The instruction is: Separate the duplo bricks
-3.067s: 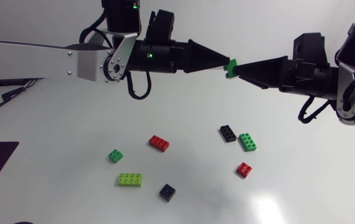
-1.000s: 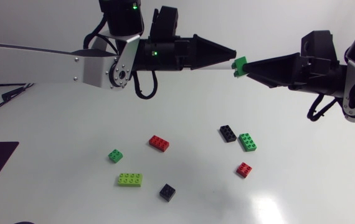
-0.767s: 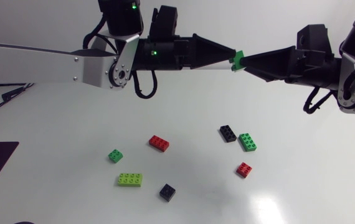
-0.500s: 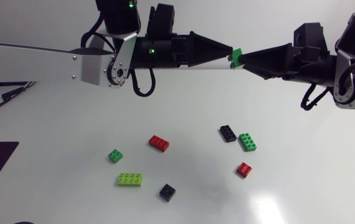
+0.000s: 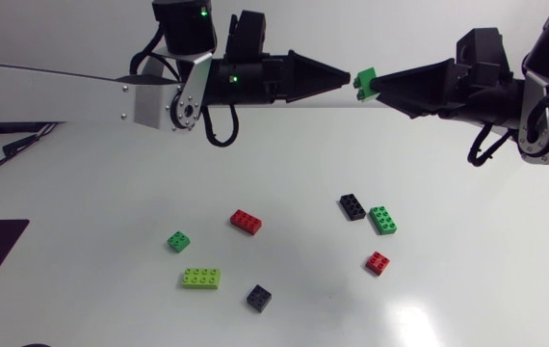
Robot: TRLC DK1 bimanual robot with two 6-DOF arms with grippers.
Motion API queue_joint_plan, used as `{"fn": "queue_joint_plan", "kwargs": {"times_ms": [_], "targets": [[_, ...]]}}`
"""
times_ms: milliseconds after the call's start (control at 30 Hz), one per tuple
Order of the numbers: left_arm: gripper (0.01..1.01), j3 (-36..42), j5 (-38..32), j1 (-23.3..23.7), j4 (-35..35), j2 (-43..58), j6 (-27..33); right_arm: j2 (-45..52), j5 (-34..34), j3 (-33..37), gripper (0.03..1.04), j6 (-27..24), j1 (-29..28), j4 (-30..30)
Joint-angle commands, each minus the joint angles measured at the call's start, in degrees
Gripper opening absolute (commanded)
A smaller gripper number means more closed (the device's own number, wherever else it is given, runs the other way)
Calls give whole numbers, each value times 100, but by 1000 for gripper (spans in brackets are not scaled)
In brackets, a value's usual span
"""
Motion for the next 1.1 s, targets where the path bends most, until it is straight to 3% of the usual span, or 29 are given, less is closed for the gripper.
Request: {"fn": "queue_joint_plan", "kwargs": {"times_ms": [0,433,1067], "targets": [[525,243,78,41,81,195,-204,-75,-63,132,233,187,90,136],[525,401,87,-20,99,248,-380,48,-10,97,233,187,151,286],[525,-48,87,-47,142,-262,-406,101,-10,53,233,178,-16,373]]}}
